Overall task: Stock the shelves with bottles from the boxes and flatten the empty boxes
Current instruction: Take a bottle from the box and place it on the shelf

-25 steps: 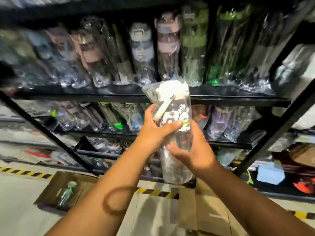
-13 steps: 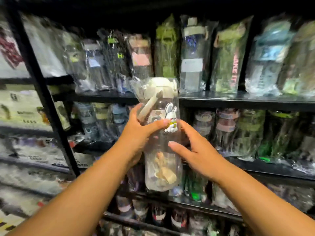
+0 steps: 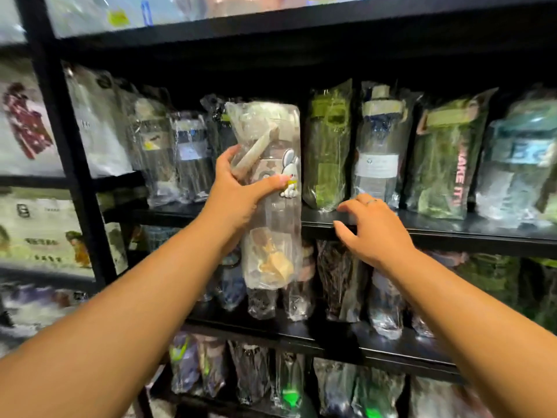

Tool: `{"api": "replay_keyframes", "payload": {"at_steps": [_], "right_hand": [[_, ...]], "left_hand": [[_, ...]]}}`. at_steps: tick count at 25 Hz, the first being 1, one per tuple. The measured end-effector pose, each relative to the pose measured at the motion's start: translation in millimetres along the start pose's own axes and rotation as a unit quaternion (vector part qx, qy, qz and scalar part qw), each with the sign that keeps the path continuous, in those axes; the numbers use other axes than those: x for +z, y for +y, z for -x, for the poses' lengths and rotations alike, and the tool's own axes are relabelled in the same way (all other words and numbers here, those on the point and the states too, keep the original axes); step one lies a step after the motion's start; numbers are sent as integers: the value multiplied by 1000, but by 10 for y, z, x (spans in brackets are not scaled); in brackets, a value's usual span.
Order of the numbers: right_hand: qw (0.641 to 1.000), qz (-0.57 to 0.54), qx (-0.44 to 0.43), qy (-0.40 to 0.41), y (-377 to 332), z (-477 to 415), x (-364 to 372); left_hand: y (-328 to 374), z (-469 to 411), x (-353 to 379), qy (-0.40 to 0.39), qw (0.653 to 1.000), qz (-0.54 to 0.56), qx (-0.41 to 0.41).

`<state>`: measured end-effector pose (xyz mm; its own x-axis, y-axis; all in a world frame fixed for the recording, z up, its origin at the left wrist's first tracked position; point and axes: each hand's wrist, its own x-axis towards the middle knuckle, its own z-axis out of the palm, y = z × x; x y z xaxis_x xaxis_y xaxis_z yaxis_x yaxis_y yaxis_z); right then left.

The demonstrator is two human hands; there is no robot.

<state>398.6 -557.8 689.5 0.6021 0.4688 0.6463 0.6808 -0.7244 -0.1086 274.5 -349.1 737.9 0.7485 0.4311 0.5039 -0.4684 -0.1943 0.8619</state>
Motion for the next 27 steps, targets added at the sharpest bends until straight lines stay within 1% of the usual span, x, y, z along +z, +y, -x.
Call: {"api": "replay_keyframes", "payload": {"at_steps": [2,4,6,7,9,11,13,16,22,24,27], "right_hand": [[999,32,0,-12,96,-162,143],[996,88,-7,-17,143,-255,293],[987,155,-43,20,170,-259,462],[982,171,-62,51,178,-251,512],[977,165,-88,102,202,-264,564],[974,159,-96,129,217,-260,584],[971,163,-102,140,224,-267,586],[972,165,-100,137,210,-246,578],[971,166,-81,152,175,-246,575],[971,168,-73,153,156,-240,570],[970,170,-72,158,159,-241,579]], "left_hand": [[25,-189,60,14,999,-6,31],[45,-374,116,20,998,-19,54],[32,-564,159,28,997,-37,67],[4,-660,179,34,996,-39,71],[-55,-809,204,53,995,-37,76],[-84,-907,223,68,992,-57,91],[-119,-959,248,68,990,-77,97],[-260,-1005,309,74,988,-76,108],[-445,-1034,428,96,984,-95,120],[-479,-975,436,99,983,-109,113],[-732,-769,396,85,983,-155,52]]}}
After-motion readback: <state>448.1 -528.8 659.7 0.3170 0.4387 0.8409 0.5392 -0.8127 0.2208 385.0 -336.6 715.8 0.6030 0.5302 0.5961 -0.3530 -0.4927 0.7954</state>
